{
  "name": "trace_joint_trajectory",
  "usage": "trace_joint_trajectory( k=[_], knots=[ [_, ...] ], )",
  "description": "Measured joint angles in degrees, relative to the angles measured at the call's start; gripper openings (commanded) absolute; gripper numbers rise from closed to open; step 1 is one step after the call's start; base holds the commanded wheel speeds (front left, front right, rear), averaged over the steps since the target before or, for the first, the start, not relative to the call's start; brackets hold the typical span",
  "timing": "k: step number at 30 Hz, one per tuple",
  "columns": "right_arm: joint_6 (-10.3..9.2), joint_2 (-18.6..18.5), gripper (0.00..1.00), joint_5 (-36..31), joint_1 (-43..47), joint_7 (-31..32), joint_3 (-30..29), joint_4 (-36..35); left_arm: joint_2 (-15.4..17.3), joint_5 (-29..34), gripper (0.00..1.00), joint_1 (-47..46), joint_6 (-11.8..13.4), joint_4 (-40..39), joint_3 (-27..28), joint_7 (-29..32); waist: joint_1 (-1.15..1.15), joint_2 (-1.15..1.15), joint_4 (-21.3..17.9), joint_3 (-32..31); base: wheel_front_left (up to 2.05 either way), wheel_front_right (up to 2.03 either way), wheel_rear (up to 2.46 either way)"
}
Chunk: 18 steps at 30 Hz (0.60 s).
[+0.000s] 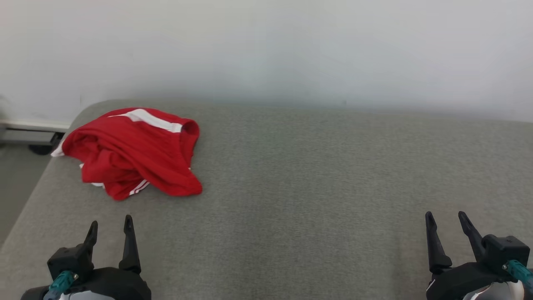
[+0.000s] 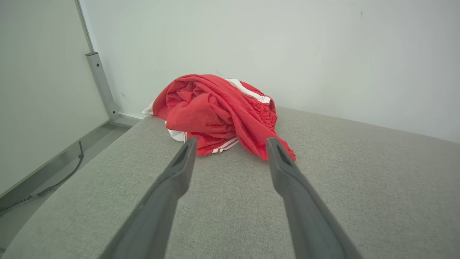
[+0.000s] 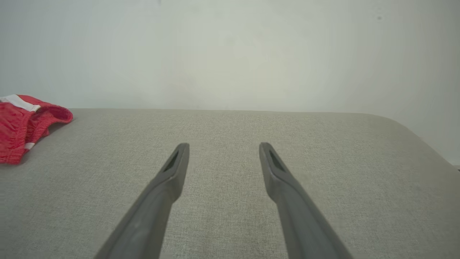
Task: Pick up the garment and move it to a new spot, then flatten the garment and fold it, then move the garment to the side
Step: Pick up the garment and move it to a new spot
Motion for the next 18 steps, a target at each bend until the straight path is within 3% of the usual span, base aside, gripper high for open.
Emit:
trace_joint_trajectory(
  k=[18],
  knots=[
    [0.37, 0.05, 1.0, 0.01, -0.36, 0.45, 1.27, 0.54, -0.41, 0.01, 1.0, -0.04, 0.05, -0.14, -0.08, 0.74, 0.0, 0.0, 14.17, 0.39, 0.0, 0.0, 0.0]
  ],
)
